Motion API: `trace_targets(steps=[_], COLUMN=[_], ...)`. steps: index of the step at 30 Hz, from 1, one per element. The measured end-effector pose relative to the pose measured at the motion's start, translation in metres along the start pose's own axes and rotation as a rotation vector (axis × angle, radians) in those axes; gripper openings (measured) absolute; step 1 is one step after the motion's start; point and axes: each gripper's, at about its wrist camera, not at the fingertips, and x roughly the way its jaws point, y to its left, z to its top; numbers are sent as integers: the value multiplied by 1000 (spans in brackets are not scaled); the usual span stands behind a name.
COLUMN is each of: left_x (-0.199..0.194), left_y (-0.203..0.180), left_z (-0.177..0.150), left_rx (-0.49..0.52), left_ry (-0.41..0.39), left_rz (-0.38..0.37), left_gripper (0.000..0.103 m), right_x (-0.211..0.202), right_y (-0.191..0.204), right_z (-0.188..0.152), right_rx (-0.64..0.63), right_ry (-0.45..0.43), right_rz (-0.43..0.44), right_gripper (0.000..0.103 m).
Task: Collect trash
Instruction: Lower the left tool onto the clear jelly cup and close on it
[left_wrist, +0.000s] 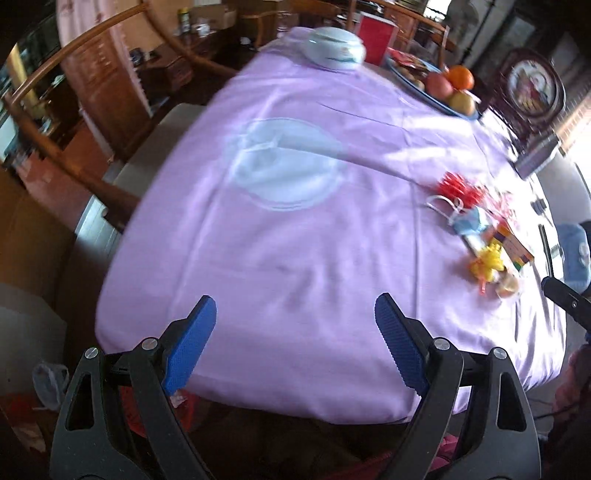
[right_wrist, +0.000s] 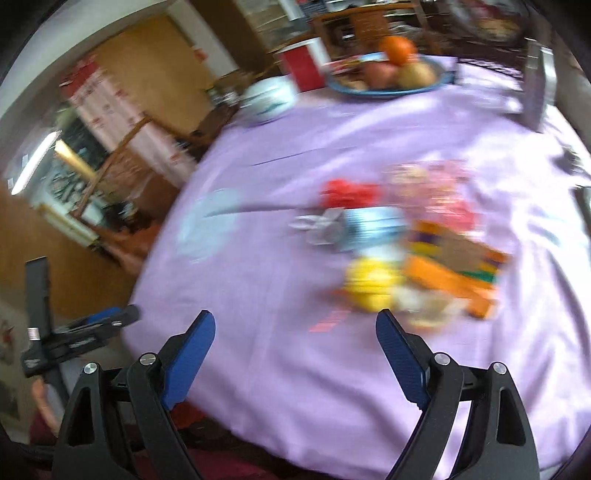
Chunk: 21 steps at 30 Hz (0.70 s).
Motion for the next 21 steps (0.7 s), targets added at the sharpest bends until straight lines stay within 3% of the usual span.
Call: trace_targets(steps=[7,9,16,20,21], left_x=[9,9,9,5,4], left_y=[-44,-51,-48,-34,-31], left_z=[8,9,3,1,2], left_rx=[46,57,47,14,8], left_ry=[18,23,49,59,60], left_rz=[15,28,86,115,118], left_gripper=[85,85,85,85,85], right_x=[-1,6,50,75,81], right_y=[-90,-98,-90,-62,-44], right_z=[-6,-7,-7,1,7], right_rx=[133,144,143,147,111], right_ry=[9,27,113,152,157], right_rz=[-31,-24,19,136,201], right_gripper=[87,87,87,89,89])
